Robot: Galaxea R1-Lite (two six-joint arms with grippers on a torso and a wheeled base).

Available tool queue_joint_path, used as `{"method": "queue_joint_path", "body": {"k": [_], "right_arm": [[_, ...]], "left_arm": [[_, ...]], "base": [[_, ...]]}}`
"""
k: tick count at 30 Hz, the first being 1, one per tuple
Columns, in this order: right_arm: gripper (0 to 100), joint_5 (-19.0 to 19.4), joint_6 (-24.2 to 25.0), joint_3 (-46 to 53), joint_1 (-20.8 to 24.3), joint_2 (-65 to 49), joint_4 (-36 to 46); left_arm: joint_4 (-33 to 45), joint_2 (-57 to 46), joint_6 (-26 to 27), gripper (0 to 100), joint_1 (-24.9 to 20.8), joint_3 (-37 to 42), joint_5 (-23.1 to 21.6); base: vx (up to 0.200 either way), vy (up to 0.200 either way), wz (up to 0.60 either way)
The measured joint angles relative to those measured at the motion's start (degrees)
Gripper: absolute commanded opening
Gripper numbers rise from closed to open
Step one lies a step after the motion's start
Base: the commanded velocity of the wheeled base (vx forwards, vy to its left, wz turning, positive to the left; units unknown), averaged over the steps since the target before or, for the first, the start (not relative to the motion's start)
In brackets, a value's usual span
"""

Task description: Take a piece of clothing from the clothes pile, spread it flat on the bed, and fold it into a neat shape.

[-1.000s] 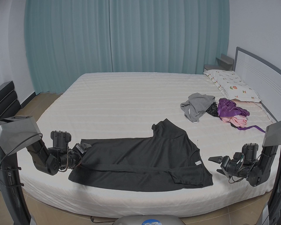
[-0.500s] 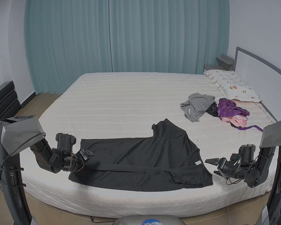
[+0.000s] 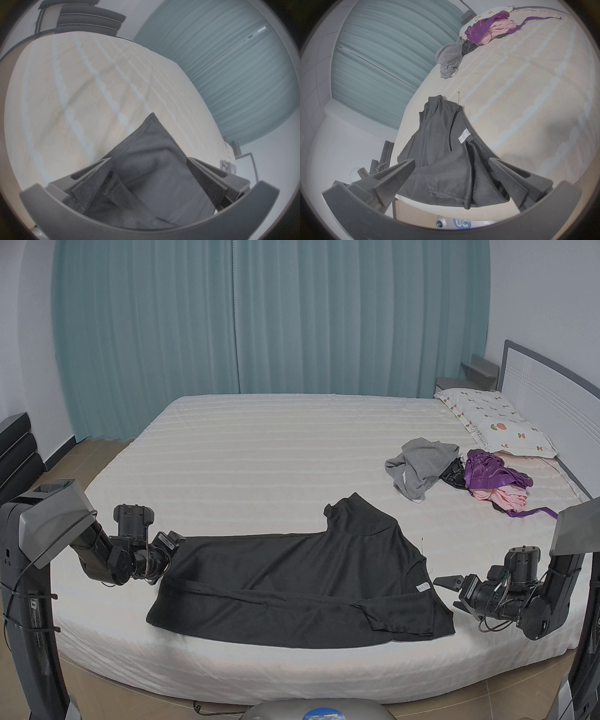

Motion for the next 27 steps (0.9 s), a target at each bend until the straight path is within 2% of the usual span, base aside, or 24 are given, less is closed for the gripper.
{"method": "queue_joint_path", "body": {"k": [4,9,16,21,27], "right_arm": [[100,0.0,0.0,-0.2,0.0,0.2,0.0],[100,-0.1,0.0,-0.4,-0.3,0.2,-0.1],[100,-0.1,-0.2,-0.5,-1.0,0.2,0.0],[100,-0.1,-0.2,-0.6,-1.3,0.1,0.0],[100,-0.1,-0.2,-0.5,-1.3,0.1,0.0]], "left_arm": [[0.4,0.4,-0.6,100,1.7,-1.9,-2.8],[4.7,-0.3,0.1,100,2.3,-2.5,-7.3],[11.7,-4.1,5.2,100,1.7,1.7,-9.1],[12.2,-5.6,6.3,100,-1.0,3.8,-9.3],[12.0,-4.8,6.5,100,-3.3,2.4,-8.1]], "base": [[0.000,0.000,0.00],[0.000,0.000,0.00],[0.000,0.000,0.00],[0.000,0.000,0.00],[0.000,0.000,0.00]]}}
